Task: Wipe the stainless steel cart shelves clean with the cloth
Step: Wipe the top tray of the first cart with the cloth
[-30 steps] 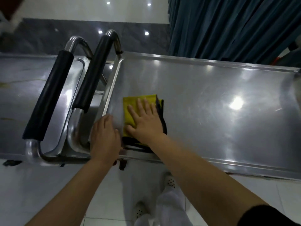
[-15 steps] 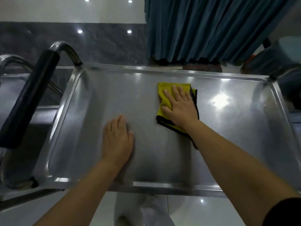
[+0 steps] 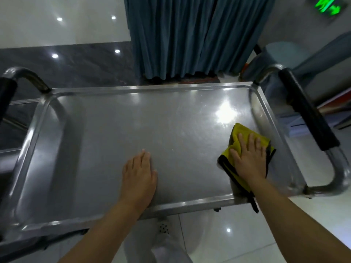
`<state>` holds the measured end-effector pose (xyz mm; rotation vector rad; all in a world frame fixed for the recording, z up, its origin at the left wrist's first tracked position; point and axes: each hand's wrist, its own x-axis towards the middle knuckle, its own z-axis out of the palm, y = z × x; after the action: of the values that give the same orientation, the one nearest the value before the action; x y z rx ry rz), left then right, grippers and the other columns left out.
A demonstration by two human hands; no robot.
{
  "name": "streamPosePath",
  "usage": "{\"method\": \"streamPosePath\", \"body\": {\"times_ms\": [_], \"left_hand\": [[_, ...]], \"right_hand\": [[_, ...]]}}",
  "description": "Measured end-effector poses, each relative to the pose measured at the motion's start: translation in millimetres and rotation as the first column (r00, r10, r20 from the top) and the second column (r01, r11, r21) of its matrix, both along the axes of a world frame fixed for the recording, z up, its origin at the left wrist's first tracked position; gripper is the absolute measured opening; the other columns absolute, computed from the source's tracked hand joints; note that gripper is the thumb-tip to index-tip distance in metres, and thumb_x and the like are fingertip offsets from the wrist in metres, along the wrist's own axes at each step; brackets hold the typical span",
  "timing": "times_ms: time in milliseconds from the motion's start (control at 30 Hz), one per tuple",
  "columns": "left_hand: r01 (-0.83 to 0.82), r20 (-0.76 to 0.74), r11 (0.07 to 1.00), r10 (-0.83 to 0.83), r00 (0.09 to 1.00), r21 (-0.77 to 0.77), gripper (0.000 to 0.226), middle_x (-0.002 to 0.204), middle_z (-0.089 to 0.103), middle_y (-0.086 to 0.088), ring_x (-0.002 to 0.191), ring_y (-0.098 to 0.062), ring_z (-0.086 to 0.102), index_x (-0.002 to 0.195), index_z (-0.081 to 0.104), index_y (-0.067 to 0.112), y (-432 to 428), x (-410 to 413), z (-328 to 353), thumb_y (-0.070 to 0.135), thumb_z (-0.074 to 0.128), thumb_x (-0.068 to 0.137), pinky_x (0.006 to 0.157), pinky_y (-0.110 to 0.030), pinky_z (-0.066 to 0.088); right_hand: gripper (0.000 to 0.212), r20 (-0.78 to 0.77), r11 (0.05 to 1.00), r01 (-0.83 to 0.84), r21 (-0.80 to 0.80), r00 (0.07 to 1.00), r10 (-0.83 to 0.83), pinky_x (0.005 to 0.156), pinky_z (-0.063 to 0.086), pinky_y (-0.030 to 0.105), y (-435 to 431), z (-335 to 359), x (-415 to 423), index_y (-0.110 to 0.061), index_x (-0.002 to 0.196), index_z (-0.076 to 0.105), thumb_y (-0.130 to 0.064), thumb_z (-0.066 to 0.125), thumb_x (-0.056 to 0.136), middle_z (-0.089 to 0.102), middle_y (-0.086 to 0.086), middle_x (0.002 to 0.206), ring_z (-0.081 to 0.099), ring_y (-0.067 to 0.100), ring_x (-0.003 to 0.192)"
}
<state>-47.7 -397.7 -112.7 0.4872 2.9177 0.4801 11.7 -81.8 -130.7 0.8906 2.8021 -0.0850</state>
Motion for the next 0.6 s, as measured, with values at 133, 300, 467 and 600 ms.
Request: {"method": "streamPosePath", "body": {"times_ms": [133,300,467,600], "left_hand": [[0.073,-0.052,0.997,-0.075,0.996,-0.040,0.053,0.115,0.063,-0.017,0.097,-0.035,0.062,0.114,0.061,0.001,-9,42,5,0.031,0.037,0.077,0.084,-0.046,0.051],[0.086,-0.062,0.994,-0.090,0.994,-0.063,0.051,0.111,0.065,-0.013,0.095,-0.030,0.064,0.111,0.064,0.004,-32,109,12,0.032,0.036,0.080,0.087,-0.039,0.050],[0.074,-0.087,0.997,-0.076,0.993,-0.028,0.049,0.111,0.065,-0.012,0.097,-0.030,0.063,0.114,0.063,0.005,-57,169,23,0.022,0.078,0.071,0.084,-0.044,0.051],[0.060,-0.048,0.998,-0.060,0.997,0.007,0.046,0.111,0.066,-0.011,0.098,-0.030,0.065,0.111,0.065,0.004,-58,199,32,0.024,0.068,0.070,0.084,-0.044,0.052]], "right_hand": [[0.068,0.047,1.000,-0.006,-0.026,0.999,0.007,0.116,-0.005,0.043,-33,2,44,-0.027,0.152,-0.004,-0.056,0.010,0.092,-0.007,0.011,0.160,-0.006,0.030,0.147],[0.068,0.080,0.986,-0.157,-0.064,0.984,0.161,0.116,-0.004,0.042,-88,9,78,-0.029,0.152,-0.007,-0.055,0.003,0.090,-0.008,0.010,0.160,-0.006,0.030,0.147],[0.074,0.053,0.931,-0.326,-0.162,0.940,0.338,0.117,-0.002,0.037,-148,24,112,-0.034,0.152,0.007,-0.057,-0.003,0.083,-0.004,0.005,0.161,-0.005,0.025,0.148],[0.052,-0.086,0.872,-0.413,-0.262,0.910,0.405,0.117,0.000,0.030,-173,34,139,-0.027,0.150,0.025,-0.035,0.039,0.101,0.008,0.001,0.161,0.001,0.019,0.148]]}}
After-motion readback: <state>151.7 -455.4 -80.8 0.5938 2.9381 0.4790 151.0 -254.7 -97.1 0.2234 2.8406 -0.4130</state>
